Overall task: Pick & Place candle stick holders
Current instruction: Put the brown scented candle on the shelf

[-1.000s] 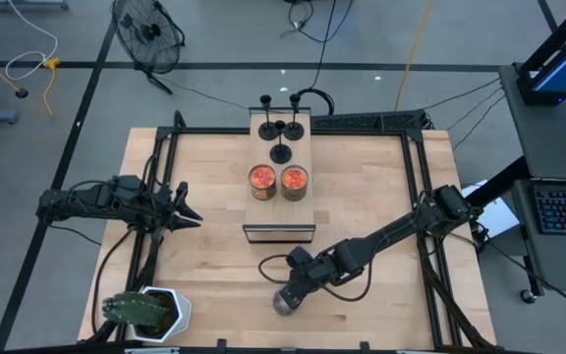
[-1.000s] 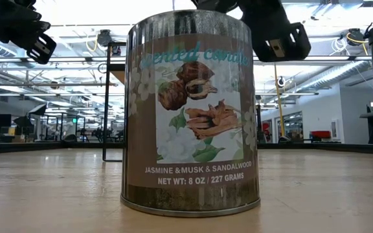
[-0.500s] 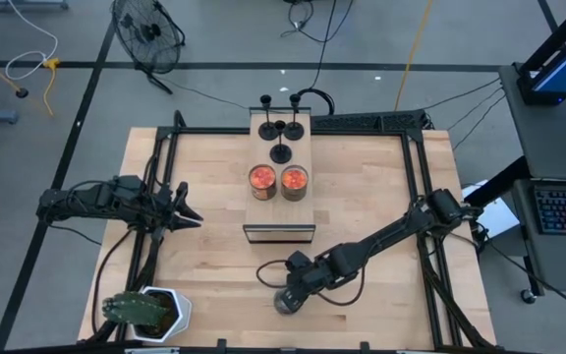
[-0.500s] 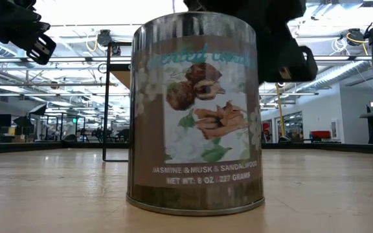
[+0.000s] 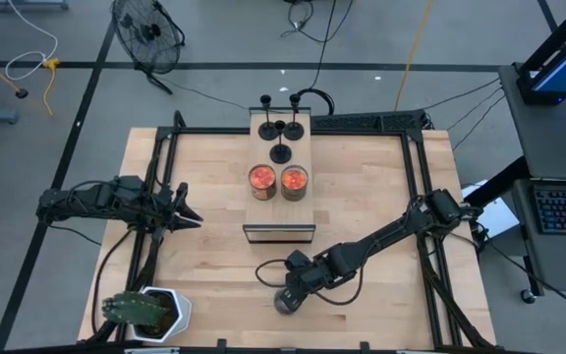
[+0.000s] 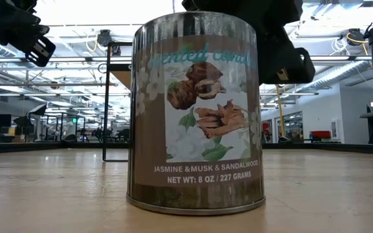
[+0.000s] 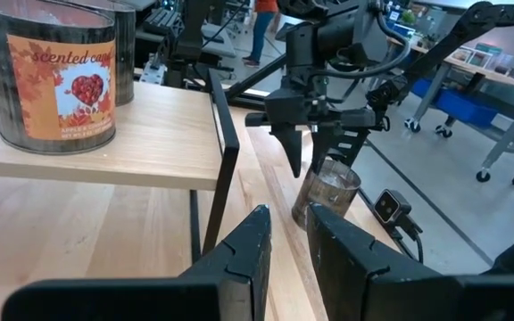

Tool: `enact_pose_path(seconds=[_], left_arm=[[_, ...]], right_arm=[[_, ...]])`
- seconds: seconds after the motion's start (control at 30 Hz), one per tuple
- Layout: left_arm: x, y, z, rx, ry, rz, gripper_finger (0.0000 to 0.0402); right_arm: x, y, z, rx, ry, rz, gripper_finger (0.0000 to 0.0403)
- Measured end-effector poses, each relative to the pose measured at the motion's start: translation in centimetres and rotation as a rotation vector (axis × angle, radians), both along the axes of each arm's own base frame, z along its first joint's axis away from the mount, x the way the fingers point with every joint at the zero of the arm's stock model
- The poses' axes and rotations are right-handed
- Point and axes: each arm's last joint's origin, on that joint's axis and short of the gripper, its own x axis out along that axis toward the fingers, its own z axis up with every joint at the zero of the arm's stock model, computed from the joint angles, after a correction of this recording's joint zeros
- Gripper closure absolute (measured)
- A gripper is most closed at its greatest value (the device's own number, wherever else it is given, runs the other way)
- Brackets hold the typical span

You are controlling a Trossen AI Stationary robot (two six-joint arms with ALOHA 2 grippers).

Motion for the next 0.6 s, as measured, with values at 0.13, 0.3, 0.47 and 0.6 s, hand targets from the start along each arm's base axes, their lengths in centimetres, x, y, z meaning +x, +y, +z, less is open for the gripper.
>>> enact_pose_path(seconds=[0.13,0.3,0.47,0.6], left_arm=[[0.0,0.0,0.01,0.001,-0.001,0.0,0.0321],[0.01,0.0,0.01,0.003,-0.001,0.0,0.0321],[0.0,0.0,0.01,0.002,-0.002,0.0,0.0321],[0.01,0.0,0.01,0.0,-0.001,0.0,0.0321]], right_arm=[[0.03,0.0,0.02,0.005,0.0,-0.006,0.0284],[0.07,-0.07,0.02,0.007,-0.001,-0.01,0.0284],[0.13,-0.05,0.05,0.008,-0.009,-0.005,0.0284],[0.15,-0.1,0.05,0.009,-0.008,-0.009,0.0284]])
